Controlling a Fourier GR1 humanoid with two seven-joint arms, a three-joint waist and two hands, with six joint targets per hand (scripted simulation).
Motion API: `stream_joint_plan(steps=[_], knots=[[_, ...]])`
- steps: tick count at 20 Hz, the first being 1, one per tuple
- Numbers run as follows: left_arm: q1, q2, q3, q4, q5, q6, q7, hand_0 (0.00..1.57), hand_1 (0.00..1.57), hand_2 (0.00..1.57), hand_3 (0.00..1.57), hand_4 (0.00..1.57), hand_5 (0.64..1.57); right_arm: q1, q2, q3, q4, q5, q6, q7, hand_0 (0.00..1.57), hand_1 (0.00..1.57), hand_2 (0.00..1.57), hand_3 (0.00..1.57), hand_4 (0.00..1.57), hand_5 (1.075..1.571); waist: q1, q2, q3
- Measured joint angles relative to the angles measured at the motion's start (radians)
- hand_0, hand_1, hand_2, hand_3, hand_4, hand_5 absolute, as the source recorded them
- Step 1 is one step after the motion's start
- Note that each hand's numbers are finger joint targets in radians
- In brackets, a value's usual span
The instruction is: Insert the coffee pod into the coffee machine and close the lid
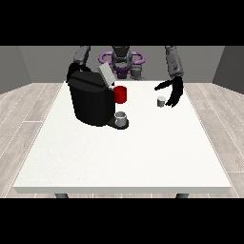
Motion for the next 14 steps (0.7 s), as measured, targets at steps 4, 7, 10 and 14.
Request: stream_joint_plan(steps=[4, 7, 10, 14], knots=[[-0.028, 0.028, -0.01, 0.061, -0.051, 0.015, -0.021, 0.57, 0.57, 0.7, 0.41, 0.0, 1.571, -0.012, 0.004, 0.007, -0.006, -0.002, 0.005, 0.005, 0.0, 0.0, 0.0, 0.0, 0.43, 1.571, -0.019, 0.018, -0.0003], [-0.052, 0.044, -0.02, 0.097, -0.09, 0.038, -0.038, 0.61, 0.61, 0.75, 0.48, 0.0, 1.571, -0.024, 0.01, 0.018, -0.015, 0.007, -0.005, 0.019, 0.0, 0.0, 0.0, 0.0, 0.52, 1.571, -0.033, 0.032, -0.0001], [-0.06, 0.041, -0.034, 0.117, -0.134, 0.086, -0.062, 0.7, 0.7, 0.83, 0.59, 0.0, 1.571, -0.022, 0.011, 0.018, -0.006, 0.009, -0.005, 0.007, 0.0, 0.0, 0.0, 0.0, 0.49, 1.571, -0.031, 0.034, -0.0003], [-0.067, 0.031, -0.031, 0.15, -0.169, 0.163, -0.118, 0.77, 0.77, 0.92, 0.69, 0.35, 1.571, -0.024, 0.008, 0.015, -0.018, -0.003, -0.001, 0.02, 0.0, 0.0, 0.0, 0.0, 0.5, 1.571, -0.033, 0.033, 0.0004]])
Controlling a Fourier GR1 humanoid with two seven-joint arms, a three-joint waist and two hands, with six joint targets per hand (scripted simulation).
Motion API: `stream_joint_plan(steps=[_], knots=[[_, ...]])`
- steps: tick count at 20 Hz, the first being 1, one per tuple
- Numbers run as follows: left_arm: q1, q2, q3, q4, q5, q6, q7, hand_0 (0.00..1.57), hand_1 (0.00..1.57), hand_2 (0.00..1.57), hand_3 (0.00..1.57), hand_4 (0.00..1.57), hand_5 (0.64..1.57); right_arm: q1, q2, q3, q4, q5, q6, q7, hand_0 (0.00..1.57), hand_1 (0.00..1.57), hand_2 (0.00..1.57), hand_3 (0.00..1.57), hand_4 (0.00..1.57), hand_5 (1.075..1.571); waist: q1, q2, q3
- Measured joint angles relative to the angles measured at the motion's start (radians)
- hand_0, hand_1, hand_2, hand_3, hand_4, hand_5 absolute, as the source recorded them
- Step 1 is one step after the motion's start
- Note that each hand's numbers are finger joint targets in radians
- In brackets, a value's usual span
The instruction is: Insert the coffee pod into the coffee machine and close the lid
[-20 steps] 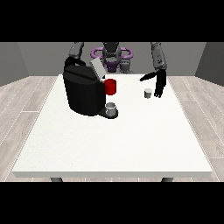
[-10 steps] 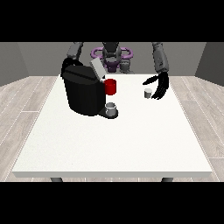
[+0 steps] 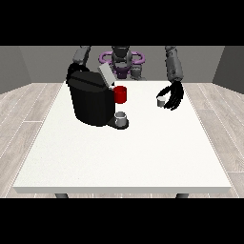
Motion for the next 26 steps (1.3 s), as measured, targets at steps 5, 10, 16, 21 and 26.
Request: stream_joint_plan(steps=[5, 10, 16, 21, 26], knots=[[-0.044, -0.014, 0.0, 0.038, -0.037, 0.049, 0.008, 0.97, 0.97, 1.09, 0.86, 0.32, 1.571, -0.014, 0.014, -0.001, 0.011, -0.004, -0.013, -0.007, 0.0, 0.0, 0.0, 0.0, 0.52, 1.571, -0.004, 0.003, -0.0002], [-0.053, -0.015, -0.025, 0.062, -0.094, 0.092, -0.012, 1.03, 1.03, 1.11, 0.89, 0.29, 1.571, -0.02, 0.014, -0.005, 0.023, -0.01, -0.016, -0.015, 0.0, 0.0, 0.0, 0.0, 0.41, 1.571, 0.0, 0.005, 0.0014], [-0.078, 0.002, -0.022, 0.09, -0.117, 0.082, -0.042, 1.42, 1.42, 1.46, 1.42, 0.56, 1.571, -0.009, 0.015, -0.012, 0.035, -0.022, -0.014, -0.038, 0.0, 0.0, 0.0, 0.0, 0.44, 1.571, -0.002, 0.003, 0.0002], [-0.123, 0.005, -0.026, 0.062, -0.109, 0.009, -0.075, 1.39, 1.39, 1.41, 1.35, 0.58, 1.571, 0.0, 0.013, -0.018, 0.064, -0.031, -0.014, -0.013, 0.0, 0.0, 0.0, 0.0, 0.49, 1.571, 0.007, -0.039, -0.0001], [-0.189, -0.009, -0.04, 0.015, -0.111, -0.059, -0.043, 1.26, 1.26, 1.32, 1.3, 0.53, 1.571, -0.004, 0.003, -0.029, 0.119, -0.035, 0.001, -0.038, 0.0, 0.0, 0.0, 0.0, 0.41, 1.571, 0.016, -0.071, -0.0001]])
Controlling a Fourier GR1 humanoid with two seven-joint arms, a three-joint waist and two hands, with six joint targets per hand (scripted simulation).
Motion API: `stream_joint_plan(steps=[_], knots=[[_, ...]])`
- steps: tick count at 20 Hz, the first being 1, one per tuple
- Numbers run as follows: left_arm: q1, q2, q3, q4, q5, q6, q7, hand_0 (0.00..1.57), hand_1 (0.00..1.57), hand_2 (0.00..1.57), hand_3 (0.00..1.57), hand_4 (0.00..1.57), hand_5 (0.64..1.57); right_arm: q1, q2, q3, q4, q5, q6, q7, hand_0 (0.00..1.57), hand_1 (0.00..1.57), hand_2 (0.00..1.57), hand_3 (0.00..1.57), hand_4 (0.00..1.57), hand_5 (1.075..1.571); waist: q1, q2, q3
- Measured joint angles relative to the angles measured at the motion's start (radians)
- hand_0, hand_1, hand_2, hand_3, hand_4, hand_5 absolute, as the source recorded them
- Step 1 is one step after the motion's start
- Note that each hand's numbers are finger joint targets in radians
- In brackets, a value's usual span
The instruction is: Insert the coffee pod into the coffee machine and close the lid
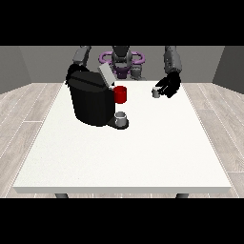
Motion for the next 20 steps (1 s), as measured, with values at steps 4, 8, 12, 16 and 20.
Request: stream_joint_plan(steps=[4, 8, 12, 16, 20], knots=[[-0.055, 0.022, 0.005, -0.024, 0.002, -0.055, 0.011, 1.23, 1.23, 1.32, 1.29, 0.57, 1.571, -0.005, -0.003, -0.001, 0.013, -0.011, 0.02, -0.022, 0.0, 0.0, 0.0, 0.0, 0.5, 1.571, -0.012, -0.006, 0.0002], [-0.104, 0.009, 0.011, -0.033, -0.005, -0.066, 0.047, 1.23, 1.23, 1.32, 1.29, 0.57, 1.571, -0.026, -0.008, 0.0, 0.007, -0.017, 0.03, -0.009, 0.0, 0.0, 0.0, 0.0, 0.5, 1.571, -0.035, 0.003, 0.0], [-0.17, 0.022, 0.03, -0.037, -0.003, -0.085, 0.08, 1.25, 1.25, 1.33, 1.28, 0.54, 1.571, -0.028, 0.01, 0.017, -0.001, -0.016, 0.032, -0.028, 0.0, 0.0, 0.0, 0.0, 0.5, 1.571, -0.062, 0.019, -0.0001], [-0.239, 0.029, 0.041, -0.044, -0.005, -0.104, 0.124, 1.02, 1.02, 1.21, 1.23, 0.5, 1.571, -0.046, 0.012, 0.028, -0.007, -0.009, 0.023, -0.025, 0.0, 0.0, 0.0, 0.0, 0.51, 1.571, -0.082, 0.023, 0.0001], [-0.298, 0.043, 0.069, -0.034, 0.004, -0.118, 0.159, 1.21, 1.21, 1.25, 1.19, 0.49, 1.571, -0.069, 0.005, 0.036, -0.037, -0.002, 0.017, 0.016, 0.0, 0.0, 0.0, 0.0, 0.51, 1.571, -0.114, 0.033, -0.0002]])
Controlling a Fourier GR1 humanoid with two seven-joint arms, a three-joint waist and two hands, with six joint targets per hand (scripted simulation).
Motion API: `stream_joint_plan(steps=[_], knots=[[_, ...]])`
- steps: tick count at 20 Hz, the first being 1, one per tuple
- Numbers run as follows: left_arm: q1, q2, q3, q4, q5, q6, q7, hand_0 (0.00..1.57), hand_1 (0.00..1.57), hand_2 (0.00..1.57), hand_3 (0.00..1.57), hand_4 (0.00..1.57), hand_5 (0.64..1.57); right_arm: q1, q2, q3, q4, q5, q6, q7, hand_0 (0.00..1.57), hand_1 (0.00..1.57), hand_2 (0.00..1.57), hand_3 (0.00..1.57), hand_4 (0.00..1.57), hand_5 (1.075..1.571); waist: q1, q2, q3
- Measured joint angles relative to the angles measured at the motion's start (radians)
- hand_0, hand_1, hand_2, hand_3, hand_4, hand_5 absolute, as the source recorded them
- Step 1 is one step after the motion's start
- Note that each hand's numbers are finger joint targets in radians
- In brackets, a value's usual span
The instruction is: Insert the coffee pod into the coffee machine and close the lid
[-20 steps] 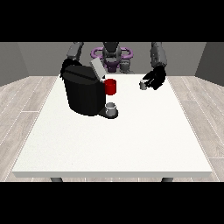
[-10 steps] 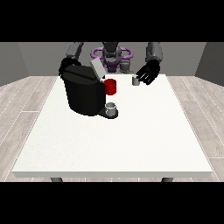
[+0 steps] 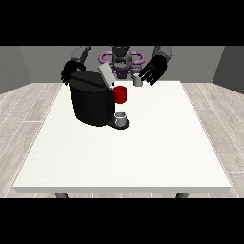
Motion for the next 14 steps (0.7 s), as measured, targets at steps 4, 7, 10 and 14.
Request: stream_joint_plan(steps=[4, 7, 10, 14], knots=[[-0.051, 0.013, 0.02, 0.004, 0.007, -0.01, 0.016, 1.26, 1.26, 1.32, 1.26, 0.49, 1.571, -0.009, -0.005, 0.004, -0.017, 0.005, 0.0, 0.01, 0.0, 0.0, 0.0, 0.0, 0.55, 1.571, -0.021, 0.027, -0.0001], [-0.088, 0.003, 0.019, 0.001, 0.0, -0.004, 0.03, 1.28, 1.28, 1.33, 1.27, 0.52, 1.571, -0.022, 0.0, 0.005, -0.013, 0.017, -0.016, -0.007, 0.0, 0.0, 0.0, 0.0, 0.52, 1.571, -0.03, 0.052, 0.0002], [-0.116, 0.027, 0.029, 0.012, -0.002, -0.017, 0.036, 1.28, 1.28, 1.31, 1.23, 0.5, 1.571, -0.016, 0.006, 0.018, -0.032, 0.022, -0.016, -0.008, 0.0, 0.0, 0.0, 0.0, 0.48, 1.571, -0.049, 0.062, 0.0002], [-0.131, 0.027, 0.031, 0.018, -0.014, 0.0, 0.037, 1.31, 1.31, 1.33, 1.24, 0.49, 1.571, -0.022, -0.004, 0.01, -0.048, 0.025, -0.02, -0.004, 0.0, 0.0, 0.0, 0.0, 0.48, 1.571, -0.061, 0.081, 0.0001]])
